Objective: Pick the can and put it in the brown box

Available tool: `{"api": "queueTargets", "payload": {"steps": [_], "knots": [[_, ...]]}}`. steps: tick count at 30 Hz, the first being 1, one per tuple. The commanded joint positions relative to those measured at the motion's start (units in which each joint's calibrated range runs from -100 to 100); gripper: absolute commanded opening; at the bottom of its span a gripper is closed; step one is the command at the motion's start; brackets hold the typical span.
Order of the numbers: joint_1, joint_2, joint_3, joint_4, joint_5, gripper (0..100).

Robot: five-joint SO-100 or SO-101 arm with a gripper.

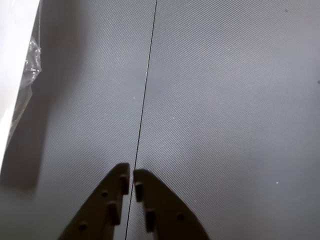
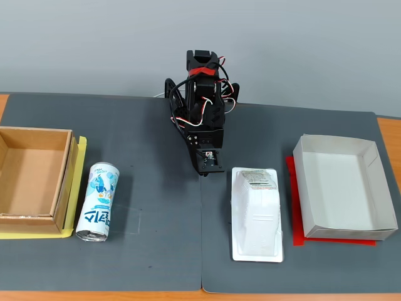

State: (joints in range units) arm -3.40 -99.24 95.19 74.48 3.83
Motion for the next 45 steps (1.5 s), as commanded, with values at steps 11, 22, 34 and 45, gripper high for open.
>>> {"api": "queueTargets", "payload": {"steps": [11, 22, 34, 45], "knots": [[-0.09, -0.25, -3.16, -0.15, 0.18, 2], [0.31, 6.52, -9.31, -1.97, 0.18, 2], [0.64, 28.55, -30.13, -7.53, 0.23, 1], [11.44, 50.07, -53.57, -7.35, 7.32, 1]]}}
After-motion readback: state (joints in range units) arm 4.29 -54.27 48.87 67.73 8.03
